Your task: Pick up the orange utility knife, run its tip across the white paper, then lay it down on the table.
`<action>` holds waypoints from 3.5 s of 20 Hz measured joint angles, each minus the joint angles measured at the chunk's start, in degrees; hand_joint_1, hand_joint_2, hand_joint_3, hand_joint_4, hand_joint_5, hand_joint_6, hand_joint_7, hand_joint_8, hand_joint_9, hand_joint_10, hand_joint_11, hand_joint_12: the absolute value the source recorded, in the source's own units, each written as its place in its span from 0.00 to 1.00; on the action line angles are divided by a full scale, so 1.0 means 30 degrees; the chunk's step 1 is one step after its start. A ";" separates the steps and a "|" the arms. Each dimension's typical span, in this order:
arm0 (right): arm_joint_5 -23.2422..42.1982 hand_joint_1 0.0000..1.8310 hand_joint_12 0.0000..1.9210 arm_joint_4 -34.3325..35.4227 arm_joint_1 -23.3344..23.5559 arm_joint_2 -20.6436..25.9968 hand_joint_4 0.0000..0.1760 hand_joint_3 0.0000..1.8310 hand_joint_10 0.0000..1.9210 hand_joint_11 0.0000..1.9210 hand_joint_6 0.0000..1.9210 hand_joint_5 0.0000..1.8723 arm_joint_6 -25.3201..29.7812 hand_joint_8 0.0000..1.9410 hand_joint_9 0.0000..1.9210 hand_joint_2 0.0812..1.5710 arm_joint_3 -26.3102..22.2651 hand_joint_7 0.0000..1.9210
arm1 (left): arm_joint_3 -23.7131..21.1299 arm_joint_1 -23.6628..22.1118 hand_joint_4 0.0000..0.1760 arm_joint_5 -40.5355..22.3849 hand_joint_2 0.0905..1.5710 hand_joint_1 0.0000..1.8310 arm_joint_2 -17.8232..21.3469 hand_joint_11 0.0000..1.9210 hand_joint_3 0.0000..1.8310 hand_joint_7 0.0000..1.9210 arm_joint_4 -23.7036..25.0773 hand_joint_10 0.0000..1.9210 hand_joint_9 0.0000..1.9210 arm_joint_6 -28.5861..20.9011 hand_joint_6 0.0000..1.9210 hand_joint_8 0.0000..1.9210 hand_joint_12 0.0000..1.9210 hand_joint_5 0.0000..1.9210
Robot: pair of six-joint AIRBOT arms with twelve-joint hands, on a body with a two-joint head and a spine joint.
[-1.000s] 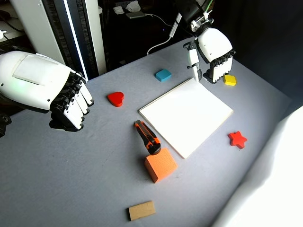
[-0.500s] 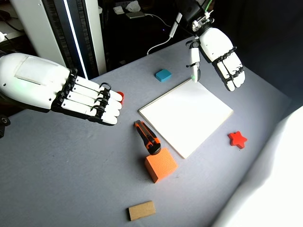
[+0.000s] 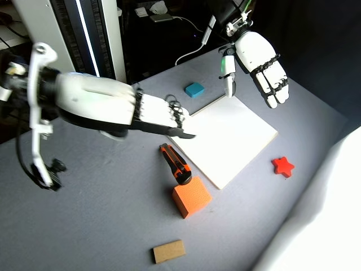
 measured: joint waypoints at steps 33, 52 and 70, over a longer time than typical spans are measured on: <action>-0.0189 0.58 0.00 -0.9865 -0.1413 -0.8131 0.00 0.00 0.00 0.00 0.00 0.00 0.8349 0.00 0.00 0.67 0.6965 0.00 | 0.0066 -0.0525 0.29 -0.0240 0.81 0.09 -0.0211 0.00 0.00 0.01 -0.0707 0.00 0.05 0.0007 0.00 0.00 0.30 0.00; -0.1348 0.60 0.00 -0.9755 -0.2098 -1.0156 0.00 0.04 0.00 0.00 0.00 0.00 0.8349 0.00 0.00 0.78 0.8692 0.00 | 0.0284 -0.0896 0.28 -0.0219 0.80 0.11 -0.0393 0.00 0.00 0.04 -0.0801 0.00 0.07 0.0415 0.00 0.00 0.38 0.00; -0.1275 0.82 1.00 -0.9624 -0.1515 -0.9734 1.00 0.36 1.00 1.00 1.00 0.76 0.7672 1.00 0.97 0.60 0.8495 0.92 | 0.0328 -0.0940 0.26 -0.0561 0.80 0.10 -0.0495 0.00 0.00 0.02 -0.0911 0.00 0.06 0.0430 0.00 0.00 0.37 0.00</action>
